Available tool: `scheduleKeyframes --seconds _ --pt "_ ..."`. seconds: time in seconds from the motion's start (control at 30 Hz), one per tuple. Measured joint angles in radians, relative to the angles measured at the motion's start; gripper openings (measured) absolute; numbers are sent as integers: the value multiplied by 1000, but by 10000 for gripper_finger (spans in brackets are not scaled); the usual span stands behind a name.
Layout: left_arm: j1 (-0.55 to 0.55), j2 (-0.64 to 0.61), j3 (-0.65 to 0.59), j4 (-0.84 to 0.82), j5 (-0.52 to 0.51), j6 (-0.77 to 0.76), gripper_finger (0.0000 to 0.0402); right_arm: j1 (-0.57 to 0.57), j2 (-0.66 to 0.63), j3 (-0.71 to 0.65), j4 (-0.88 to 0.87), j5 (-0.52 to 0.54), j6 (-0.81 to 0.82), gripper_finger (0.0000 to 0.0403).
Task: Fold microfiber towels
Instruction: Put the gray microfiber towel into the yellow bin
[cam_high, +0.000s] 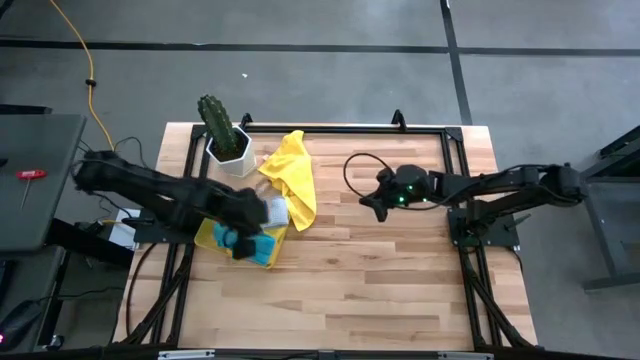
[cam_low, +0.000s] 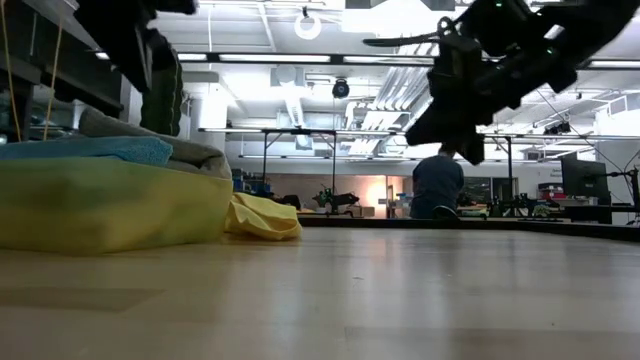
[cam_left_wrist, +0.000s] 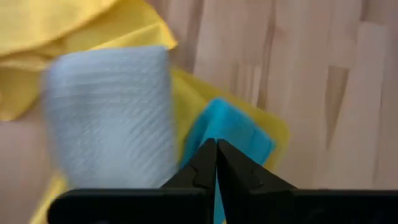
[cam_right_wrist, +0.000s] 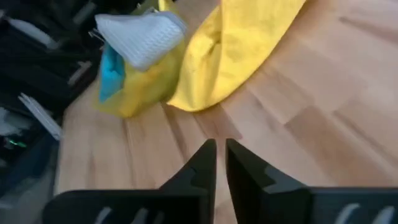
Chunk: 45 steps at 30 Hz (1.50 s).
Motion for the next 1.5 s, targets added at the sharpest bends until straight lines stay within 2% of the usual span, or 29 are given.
scheduleKeyframes --seconds 0.17,0.3,0.53,0.77,1.07,1.2,1.37,1.5 --pt "-42 237 50 63 -3 -21 1 -32 10 74 -95 -22 -105 4" --pt "-45 393 121 78 -5 -12 0 -59 11 105 -164 -52 -150 5" --pt "-46 532 220 26 -37 11 0 -70 9 110 -234 -104 -176 1" --pt "-20 546 269 4 -101 63 0 -70 9 110 -243 -110 -199 0" --pt "102 554 275 71 -109 145 0 -70 9 110 -256 -110 -224 0" --pt "134 494 321 -11 -19 235 0 -70 8 110 -274 -110 -225 0" --pt "126 477 299 -162 137 345 0 -70 8 110 -284 -108 -240 0" --pt "112 507 271 -131 146 384 0 -70 8 110 -285 -98 -237 0"
